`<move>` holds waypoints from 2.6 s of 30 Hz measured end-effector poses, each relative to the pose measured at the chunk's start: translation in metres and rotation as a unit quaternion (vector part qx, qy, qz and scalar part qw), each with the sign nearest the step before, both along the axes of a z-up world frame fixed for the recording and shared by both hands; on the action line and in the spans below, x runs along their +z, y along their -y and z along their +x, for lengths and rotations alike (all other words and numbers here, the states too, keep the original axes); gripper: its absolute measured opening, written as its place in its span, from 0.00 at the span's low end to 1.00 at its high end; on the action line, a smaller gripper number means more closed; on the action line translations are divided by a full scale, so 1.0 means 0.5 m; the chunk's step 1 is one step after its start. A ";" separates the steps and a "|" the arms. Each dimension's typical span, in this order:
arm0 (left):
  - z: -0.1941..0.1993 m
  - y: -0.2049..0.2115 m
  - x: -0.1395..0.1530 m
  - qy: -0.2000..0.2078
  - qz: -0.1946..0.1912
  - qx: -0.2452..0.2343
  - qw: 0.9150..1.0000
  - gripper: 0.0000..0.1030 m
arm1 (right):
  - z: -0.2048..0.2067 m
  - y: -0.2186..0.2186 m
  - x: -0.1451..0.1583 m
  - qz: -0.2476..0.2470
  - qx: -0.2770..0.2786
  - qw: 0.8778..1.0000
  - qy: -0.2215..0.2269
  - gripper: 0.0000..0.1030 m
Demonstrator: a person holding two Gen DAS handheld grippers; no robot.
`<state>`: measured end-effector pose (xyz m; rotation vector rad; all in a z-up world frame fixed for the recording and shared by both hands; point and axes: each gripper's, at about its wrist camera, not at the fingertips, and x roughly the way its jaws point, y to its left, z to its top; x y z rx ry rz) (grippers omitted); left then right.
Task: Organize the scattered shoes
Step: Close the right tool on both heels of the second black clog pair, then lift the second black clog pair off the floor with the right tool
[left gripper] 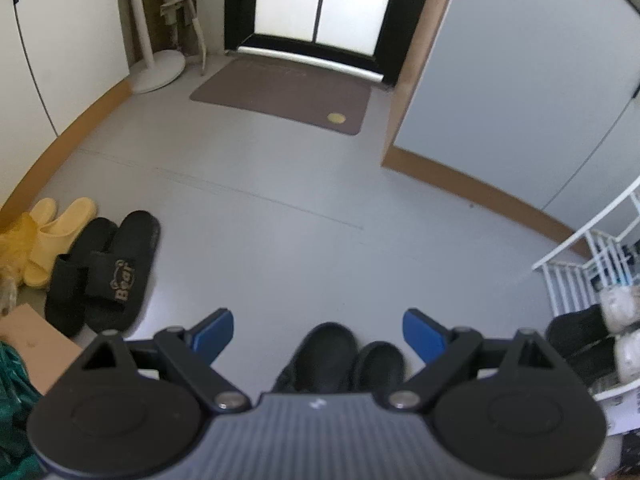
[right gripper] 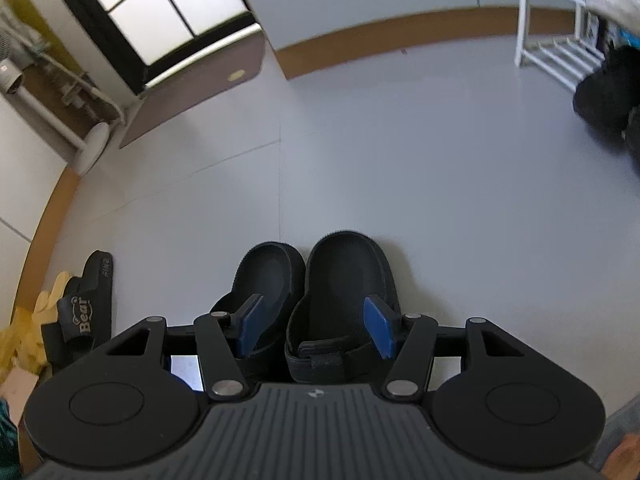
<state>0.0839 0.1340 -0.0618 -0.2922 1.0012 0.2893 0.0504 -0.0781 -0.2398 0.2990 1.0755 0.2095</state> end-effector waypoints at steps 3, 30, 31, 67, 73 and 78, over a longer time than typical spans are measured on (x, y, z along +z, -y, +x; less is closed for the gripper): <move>0.014 -0.006 -0.012 -0.008 0.003 -0.010 1.000 0.90 | 0.005 -0.004 -0.023 -0.007 -0.020 1.000 -0.006 0.58; 0.076 0.014 -0.054 -0.052 0.004 0.013 0.999 0.90 | 0.040 -0.119 -0.128 -0.037 -0.028 0.998 -0.039 0.46; 0.076 0.012 -0.055 -0.053 0.004 0.015 0.998 0.90 | 0.041 -0.126 -0.130 -0.036 -0.022 0.998 -0.042 0.46; 0.090 0.067 -0.060 -0.060 -0.010 -0.022 0.998 0.90 | 0.154 0.031 -0.165 -0.094 -0.019 0.992 -0.078 0.20; 0.094 0.077 -0.063 -0.062 -0.007 -0.028 0.998 0.90 | 0.180 0.081 -0.159 -0.096 -0.007 0.992 -0.084 0.21; 0.095 0.074 -0.065 -0.064 0.000 -0.023 0.998 0.90 | 0.196 0.054 -0.166 -0.100 0.004 0.988 -0.115 0.31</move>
